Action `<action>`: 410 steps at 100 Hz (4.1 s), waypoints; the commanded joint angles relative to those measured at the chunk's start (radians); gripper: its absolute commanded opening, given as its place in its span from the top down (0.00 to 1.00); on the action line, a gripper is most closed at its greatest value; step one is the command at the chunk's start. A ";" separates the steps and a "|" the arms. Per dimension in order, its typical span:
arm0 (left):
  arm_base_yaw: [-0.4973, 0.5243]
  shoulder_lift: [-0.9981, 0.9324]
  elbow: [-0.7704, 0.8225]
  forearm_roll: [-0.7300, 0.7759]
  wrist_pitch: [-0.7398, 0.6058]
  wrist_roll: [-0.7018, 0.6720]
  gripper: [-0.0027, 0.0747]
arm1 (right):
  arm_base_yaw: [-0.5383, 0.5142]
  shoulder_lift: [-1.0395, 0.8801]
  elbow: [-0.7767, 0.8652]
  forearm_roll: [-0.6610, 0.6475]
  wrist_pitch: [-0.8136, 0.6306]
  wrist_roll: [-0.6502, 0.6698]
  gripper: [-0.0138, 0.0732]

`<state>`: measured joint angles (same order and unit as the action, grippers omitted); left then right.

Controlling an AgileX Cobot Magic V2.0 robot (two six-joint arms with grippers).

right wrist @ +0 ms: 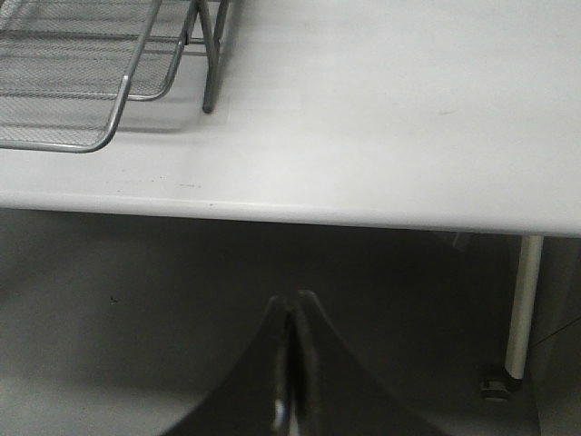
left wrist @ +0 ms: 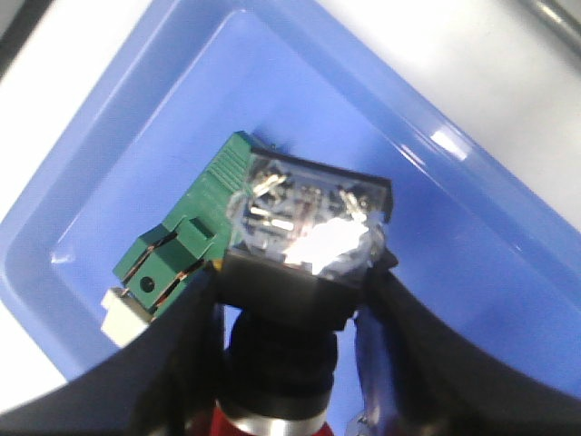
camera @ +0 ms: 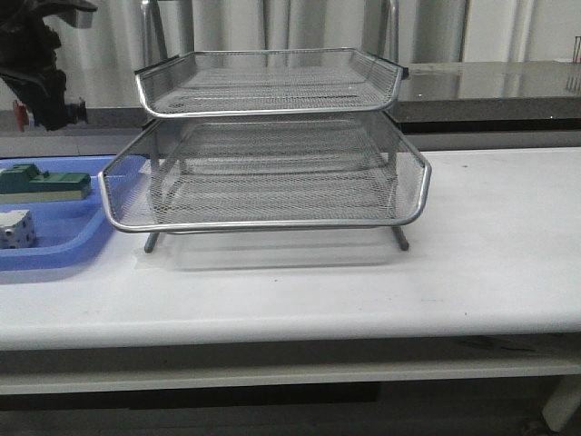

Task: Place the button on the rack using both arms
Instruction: 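Lift the red push button out of the blue tray with the left gripper, then carry the button into the pulled-out middle wire tray with the left gripper, then lower the button onto the tray mesh, open the left gripper, withdraw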

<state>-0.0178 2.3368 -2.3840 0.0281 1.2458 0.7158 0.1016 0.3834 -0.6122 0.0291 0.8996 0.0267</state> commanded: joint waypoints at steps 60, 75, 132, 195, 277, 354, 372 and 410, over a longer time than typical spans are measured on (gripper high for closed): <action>-0.063 -0.510 0.195 -0.126 0.026 -0.075 0.99 | -0.001 0.006 -0.035 -0.001 -0.068 0.001 0.92; -0.133 -0.625 0.359 -0.128 0.026 -0.075 0.99 | -0.001 0.006 -0.035 -0.001 -0.068 0.001 0.92; -0.459 -0.666 0.559 -0.238 0.026 -0.075 0.99 | -0.001 0.006 -0.035 -0.001 -0.068 0.001 0.92; -0.563 -0.431 0.561 -0.186 -0.064 -0.075 0.99 | -0.001 0.006 -0.035 -0.001 -0.067 0.001 0.92; -0.563 -0.392 0.561 -0.138 -0.164 -0.075 0.59 | -0.001 0.006 -0.035 -0.001 -0.067 0.001 0.92; -0.563 -0.390 0.510 -0.150 -0.065 -0.119 0.39 | -0.001 0.006 -0.035 -0.001 -0.067 0.001 0.92; -0.556 -0.401 0.411 -0.160 0.024 -0.159 0.40 | -0.001 0.006 -0.035 -0.001 -0.067 0.001 0.92; -0.423 -0.540 0.397 -0.164 0.024 -0.326 0.40 | -0.001 0.006 -0.035 -0.001 -0.067 0.001 0.92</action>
<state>-0.4765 1.8878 -1.9530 -0.1174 1.2472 0.4435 0.1016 0.3834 -0.6122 0.0291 0.8996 0.0267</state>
